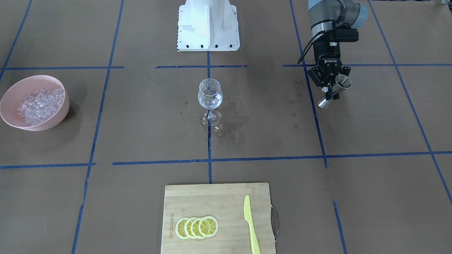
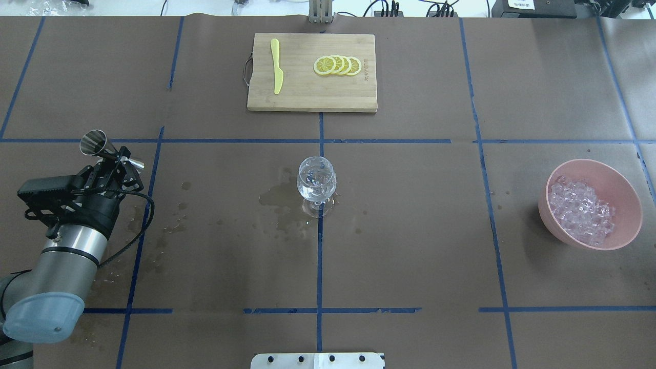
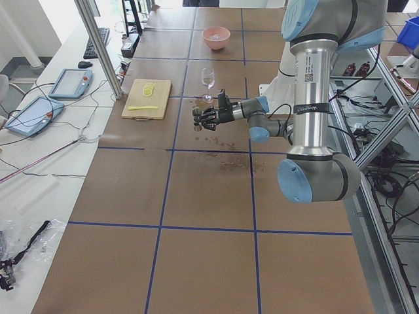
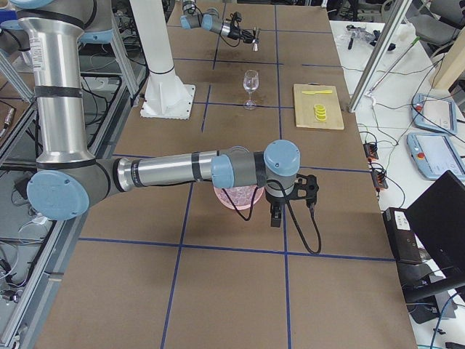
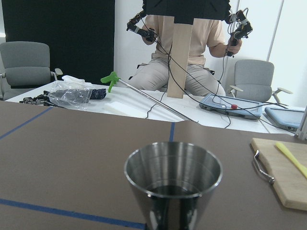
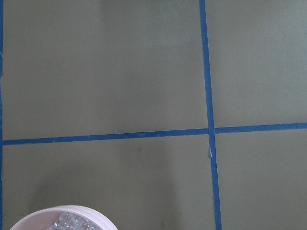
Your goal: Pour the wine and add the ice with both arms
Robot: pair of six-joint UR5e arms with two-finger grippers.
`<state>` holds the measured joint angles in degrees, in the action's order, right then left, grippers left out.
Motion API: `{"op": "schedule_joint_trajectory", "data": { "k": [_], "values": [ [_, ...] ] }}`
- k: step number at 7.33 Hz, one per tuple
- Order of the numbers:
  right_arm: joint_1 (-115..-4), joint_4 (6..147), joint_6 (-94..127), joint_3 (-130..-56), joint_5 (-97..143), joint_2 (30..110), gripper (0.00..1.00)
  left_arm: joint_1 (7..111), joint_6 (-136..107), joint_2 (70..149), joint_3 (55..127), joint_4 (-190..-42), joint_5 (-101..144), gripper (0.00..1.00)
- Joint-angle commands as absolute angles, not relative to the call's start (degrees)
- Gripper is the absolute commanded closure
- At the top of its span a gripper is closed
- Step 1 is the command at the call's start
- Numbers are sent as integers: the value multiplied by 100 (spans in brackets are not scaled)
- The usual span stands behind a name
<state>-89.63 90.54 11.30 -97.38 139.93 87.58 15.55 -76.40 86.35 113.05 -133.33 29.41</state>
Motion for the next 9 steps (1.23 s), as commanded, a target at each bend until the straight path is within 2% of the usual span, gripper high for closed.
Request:
{"op": "schedule_joint_trajectory", "data": {
  "k": [1, 4, 9],
  "values": [
    [-8956, 9053, 1134, -9738, 13983, 8754, 0, 1740, -6124, 8710, 11294, -14193, 2953, 100],
    [-8886, 9027, 1257, -9738, 13949, 8701, 0, 1723, -5257, 9235, 11338, -14194, 2962, 100],
    [-8623, 9000, 1590, -9834, 13931, 8605, 0, 1548, -4607, 10747, 11189, -13679, 3243, 100]
  ]
}}
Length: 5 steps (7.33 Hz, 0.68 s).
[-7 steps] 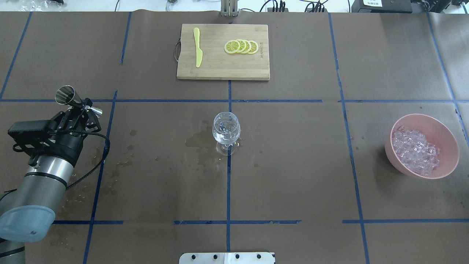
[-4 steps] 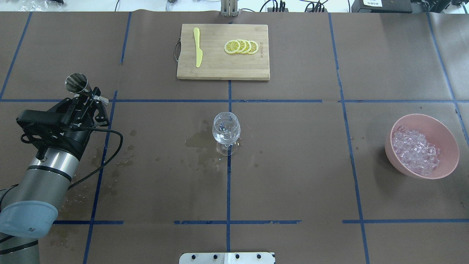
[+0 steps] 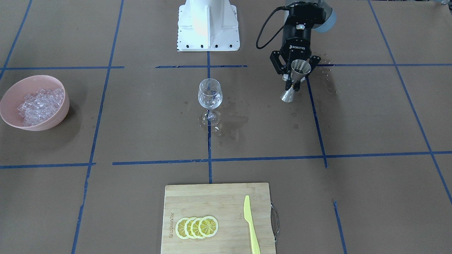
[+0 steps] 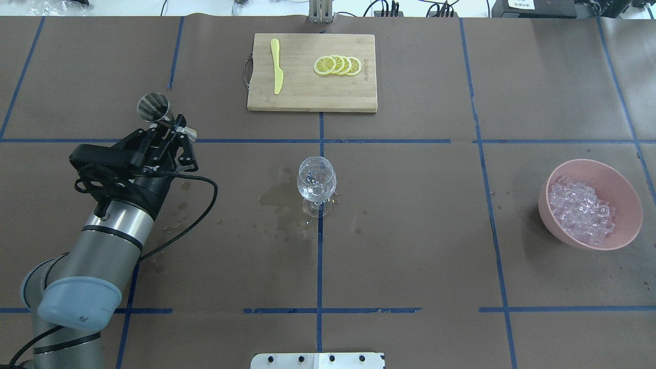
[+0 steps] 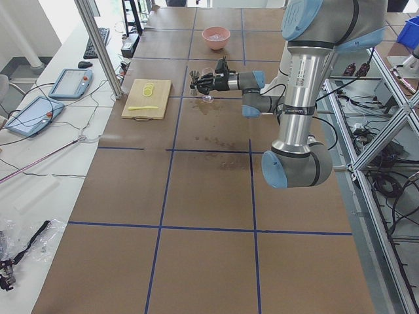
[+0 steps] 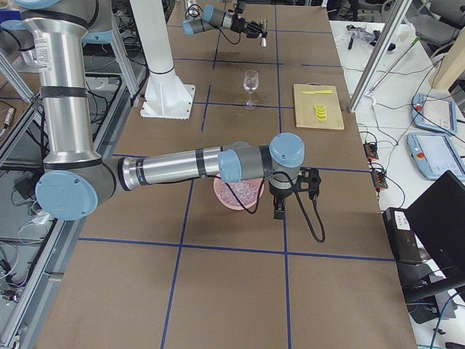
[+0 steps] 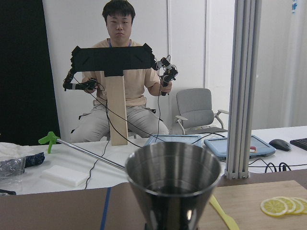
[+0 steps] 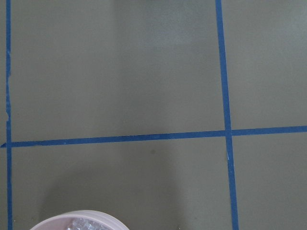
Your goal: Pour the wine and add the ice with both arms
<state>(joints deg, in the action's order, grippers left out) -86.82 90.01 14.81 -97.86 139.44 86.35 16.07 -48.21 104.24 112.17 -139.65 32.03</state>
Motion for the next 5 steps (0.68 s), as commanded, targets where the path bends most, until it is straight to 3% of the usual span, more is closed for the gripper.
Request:
{"op": "schedule_joint_trajectory", "data": {
  "k": [1, 5],
  "values": [
    [-8526, 9000, 1739, -9939, 13922, 8587, 0, 1538, -4536, 11219, 11188, -13032, 3252, 100],
    [-8271, 9000, 2529, -10519, 13922, 8622, 0, 1266, -3905, 11487, 11022, -12261, 3278, 100]
  ]
}}
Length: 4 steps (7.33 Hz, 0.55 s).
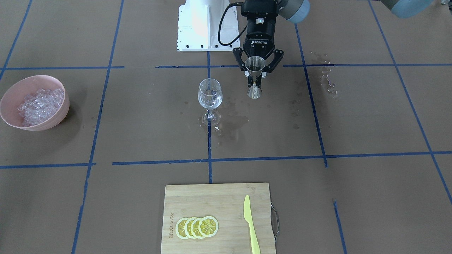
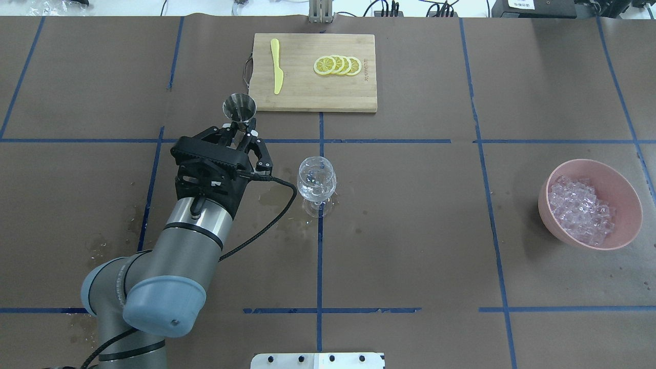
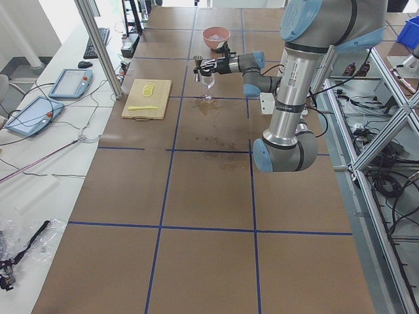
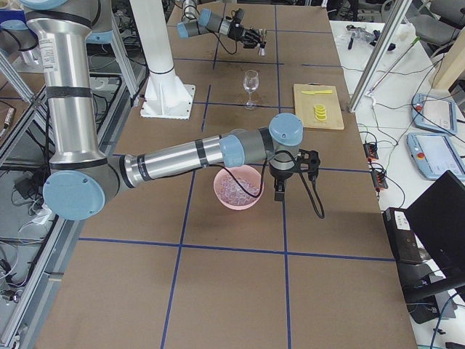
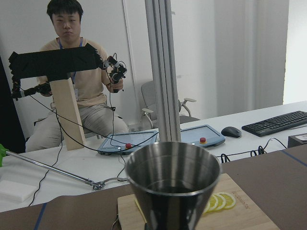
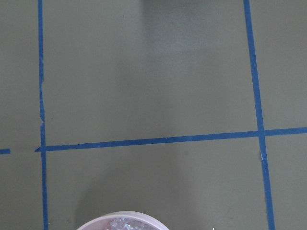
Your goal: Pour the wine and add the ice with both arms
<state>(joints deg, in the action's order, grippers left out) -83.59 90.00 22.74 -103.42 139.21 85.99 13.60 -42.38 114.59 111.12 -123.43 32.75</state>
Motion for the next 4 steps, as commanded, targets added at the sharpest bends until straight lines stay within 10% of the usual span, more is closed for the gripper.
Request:
{"op": "schedule_joint_trajectory", "data": {
  "k": [1, 4],
  "values": [
    [-8157, 9000, 2827, -10773, 13852, 8666, 0, 1222, -3659, 11505, 11004, -12261, 3278, 100],
    [-7674, 8887, 3689, -11661, 13492, 9218, 0, 1160, -3032, 11724, 10986, -11692, 3287, 100]
  ]
}}
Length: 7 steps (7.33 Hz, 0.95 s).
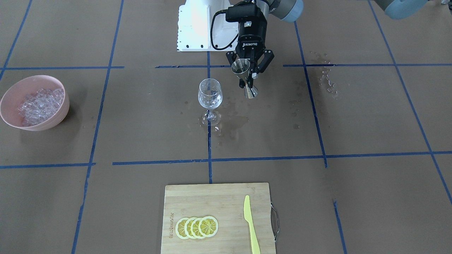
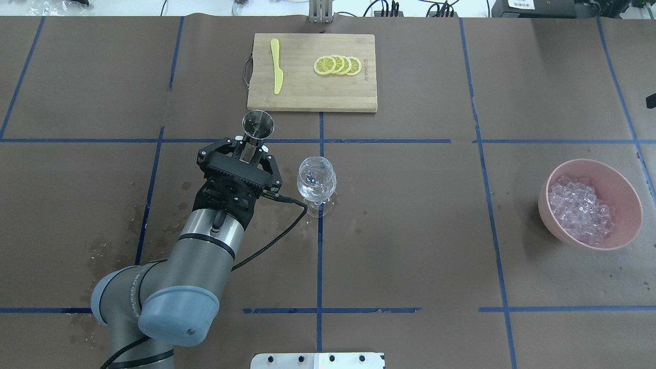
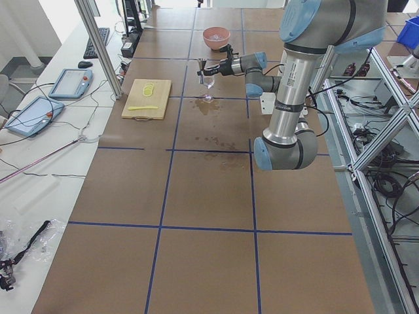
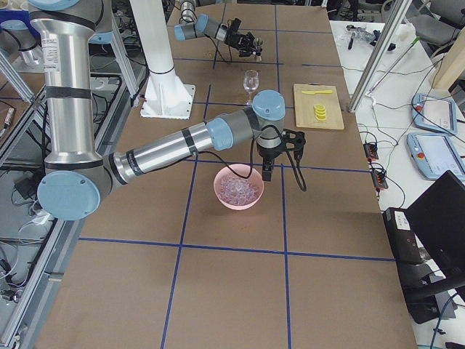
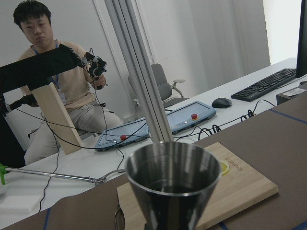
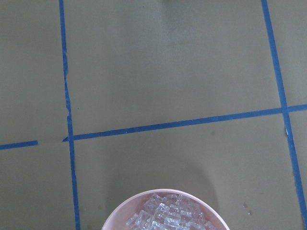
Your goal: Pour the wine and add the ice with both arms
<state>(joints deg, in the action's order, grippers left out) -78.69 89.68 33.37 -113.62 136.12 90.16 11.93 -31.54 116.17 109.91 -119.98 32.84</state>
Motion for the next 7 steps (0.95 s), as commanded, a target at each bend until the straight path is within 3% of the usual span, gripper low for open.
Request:
{"op": "schedule_joint_trajectory", "data": {
  "k": [1, 2, 7],
  "values": [
    [-7481, 8111, 4066, -11672, 13300, 9603, 0, 1134, -3032, 11864, 10978, -11489, 3287, 100],
    [-7192, 7407, 4374, -11654, 12906, 9963, 0, 1125, -2997, 11874, 10951, -11453, 3287, 100],
    [-7005, 7295, 4430, -11760, 12990, 10336, 0, 958, -1917, 11962, 10635, -11443, 3287, 100]
  ]
}}
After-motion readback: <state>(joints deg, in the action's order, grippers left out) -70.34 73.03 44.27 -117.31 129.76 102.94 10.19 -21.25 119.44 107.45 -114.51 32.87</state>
